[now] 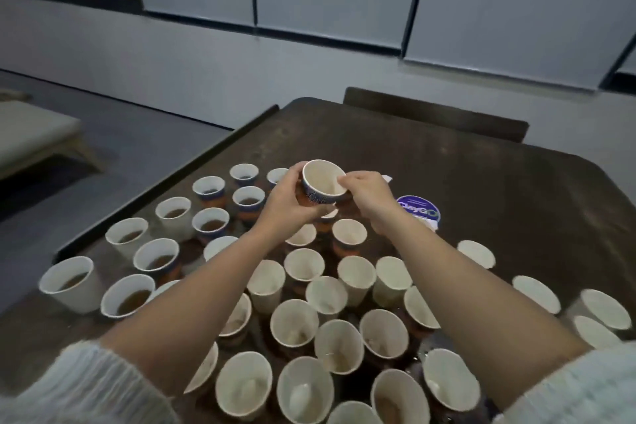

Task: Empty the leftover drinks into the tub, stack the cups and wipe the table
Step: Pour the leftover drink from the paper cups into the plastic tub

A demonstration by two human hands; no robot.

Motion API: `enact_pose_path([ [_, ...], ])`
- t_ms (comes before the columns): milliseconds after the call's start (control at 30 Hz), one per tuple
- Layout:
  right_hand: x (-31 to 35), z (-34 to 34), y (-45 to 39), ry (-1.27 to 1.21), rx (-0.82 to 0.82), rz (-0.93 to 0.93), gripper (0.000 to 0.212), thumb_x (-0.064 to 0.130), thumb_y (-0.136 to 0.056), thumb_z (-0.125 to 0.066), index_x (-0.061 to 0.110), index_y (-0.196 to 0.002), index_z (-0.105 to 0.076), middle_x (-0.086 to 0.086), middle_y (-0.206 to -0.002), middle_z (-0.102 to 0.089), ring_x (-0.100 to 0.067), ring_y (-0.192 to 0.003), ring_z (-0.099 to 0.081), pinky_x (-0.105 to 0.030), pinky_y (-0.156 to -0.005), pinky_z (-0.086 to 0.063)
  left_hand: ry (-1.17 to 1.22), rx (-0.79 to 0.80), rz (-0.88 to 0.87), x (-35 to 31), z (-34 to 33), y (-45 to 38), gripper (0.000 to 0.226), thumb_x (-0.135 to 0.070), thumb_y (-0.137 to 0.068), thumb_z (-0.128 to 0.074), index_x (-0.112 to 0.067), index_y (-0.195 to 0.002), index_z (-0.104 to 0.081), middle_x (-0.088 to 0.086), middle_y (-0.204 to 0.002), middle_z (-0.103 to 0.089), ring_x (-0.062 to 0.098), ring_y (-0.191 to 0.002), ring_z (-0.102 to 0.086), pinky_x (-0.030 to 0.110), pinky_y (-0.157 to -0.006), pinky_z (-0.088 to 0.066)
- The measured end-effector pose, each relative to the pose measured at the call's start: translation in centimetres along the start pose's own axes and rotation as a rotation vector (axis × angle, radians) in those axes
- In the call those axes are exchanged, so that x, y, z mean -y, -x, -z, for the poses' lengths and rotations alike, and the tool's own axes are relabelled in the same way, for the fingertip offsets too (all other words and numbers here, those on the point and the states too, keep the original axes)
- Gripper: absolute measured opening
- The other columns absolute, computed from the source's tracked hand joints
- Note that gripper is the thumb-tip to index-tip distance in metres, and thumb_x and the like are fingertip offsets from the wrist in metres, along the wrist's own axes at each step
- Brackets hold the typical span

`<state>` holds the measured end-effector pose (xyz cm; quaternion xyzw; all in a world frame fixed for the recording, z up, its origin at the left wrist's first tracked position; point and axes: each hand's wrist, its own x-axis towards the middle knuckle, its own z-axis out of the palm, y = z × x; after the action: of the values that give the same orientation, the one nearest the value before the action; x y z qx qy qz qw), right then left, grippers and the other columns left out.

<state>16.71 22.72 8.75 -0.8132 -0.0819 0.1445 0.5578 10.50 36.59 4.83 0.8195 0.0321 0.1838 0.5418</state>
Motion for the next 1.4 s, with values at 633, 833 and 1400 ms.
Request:
enact_pose_path([
  [633,-3.4,-17.6,-10.4,0.908,0.119,-0.046,0.028,0.007,-0.091,-0.047,0.016,-0.111,-0.065,-0.01,-0.115,-0.064,-0.031,-0.111,-0.057,-0.042,-0.095,-0.04,-0.851,0.492,0.292,18.7,16.9,-4.7,0.102,-0.032,-0.072,-0.083,-0.025,-0.152,-0.019,0.007,-0.157,-0.016,0.03,-0.143,-0.019,0.043,-0.116,-0.028],
  [833,-4.8,-18.6,-11.0,1.068,0.205,-0.058,0.033,0.006,-0.094,-0.047,0.021,-0.121,-0.059,-0.008,-0.123,-0.06,-0.028,-0.122,-0.047,-0.055,-0.107,-0.024,-0.873,0.577,0.207,20.6,16.2,-5.5,0.097,-0.038,-0.074,-0.08,-0.029,-0.151,-0.021,0.008,-0.152,-0.026,0.029,-0.136,-0.033,0.042,-0.111,-0.036],
  [1400,-3.1,-17.8,-9.8,0.502,-0.002,0.12,0.035,0.04,-0.093,-0.058,0.015,-0.115,-0.066,-0.005,-0.115,-0.066,-0.025,-0.109,-0.058,-0.043,-0.094,-0.048,-0.751,0.412,0.245,14.0,17.3,-7.3,0.078,-0.025,-0.074,-0.081,-0.032,-0.138,-0.038,0.004,-0.129,-0.037,0.025,-0.117,-0.046,0.033,-0.092,-0.049],
])
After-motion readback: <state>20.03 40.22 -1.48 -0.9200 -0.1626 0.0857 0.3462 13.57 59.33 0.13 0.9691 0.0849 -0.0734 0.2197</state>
